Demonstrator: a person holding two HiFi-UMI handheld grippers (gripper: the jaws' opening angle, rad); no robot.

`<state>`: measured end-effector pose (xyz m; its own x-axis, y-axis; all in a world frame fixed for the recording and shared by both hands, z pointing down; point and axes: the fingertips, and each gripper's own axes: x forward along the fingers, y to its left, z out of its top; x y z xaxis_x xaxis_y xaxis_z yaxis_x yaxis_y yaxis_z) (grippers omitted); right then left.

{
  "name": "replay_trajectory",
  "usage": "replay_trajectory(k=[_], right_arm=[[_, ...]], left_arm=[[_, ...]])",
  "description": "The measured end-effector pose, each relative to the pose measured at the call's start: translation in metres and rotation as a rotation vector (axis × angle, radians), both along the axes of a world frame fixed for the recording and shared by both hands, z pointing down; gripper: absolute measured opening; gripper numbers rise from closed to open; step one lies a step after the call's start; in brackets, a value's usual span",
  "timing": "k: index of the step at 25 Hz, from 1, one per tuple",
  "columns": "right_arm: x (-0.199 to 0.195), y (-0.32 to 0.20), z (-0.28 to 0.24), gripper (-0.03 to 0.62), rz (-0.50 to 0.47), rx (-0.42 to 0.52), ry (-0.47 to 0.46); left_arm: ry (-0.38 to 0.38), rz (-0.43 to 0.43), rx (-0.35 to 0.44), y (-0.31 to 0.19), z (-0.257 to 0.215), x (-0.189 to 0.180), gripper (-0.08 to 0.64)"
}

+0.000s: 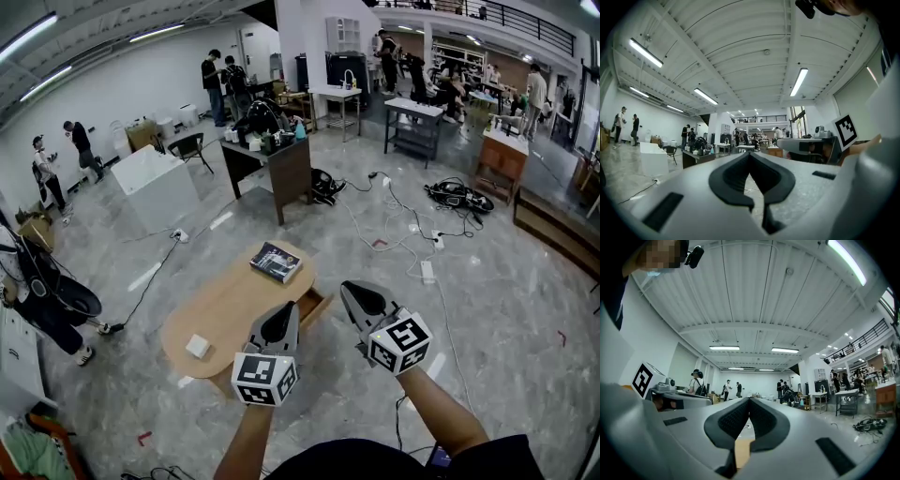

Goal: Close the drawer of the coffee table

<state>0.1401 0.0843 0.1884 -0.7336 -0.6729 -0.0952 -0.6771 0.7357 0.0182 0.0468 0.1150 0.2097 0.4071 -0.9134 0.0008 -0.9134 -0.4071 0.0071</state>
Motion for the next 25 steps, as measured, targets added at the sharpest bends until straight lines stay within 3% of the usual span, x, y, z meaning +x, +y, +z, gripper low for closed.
replay_trajectory(k=[25], right_arm=[[0.019,0.004,0.027,0.011,-0.071,-0.023,0.024]], left_arm=[[0.025,-0.08,-0.013,0.012,0.021,0.013,0.002]])
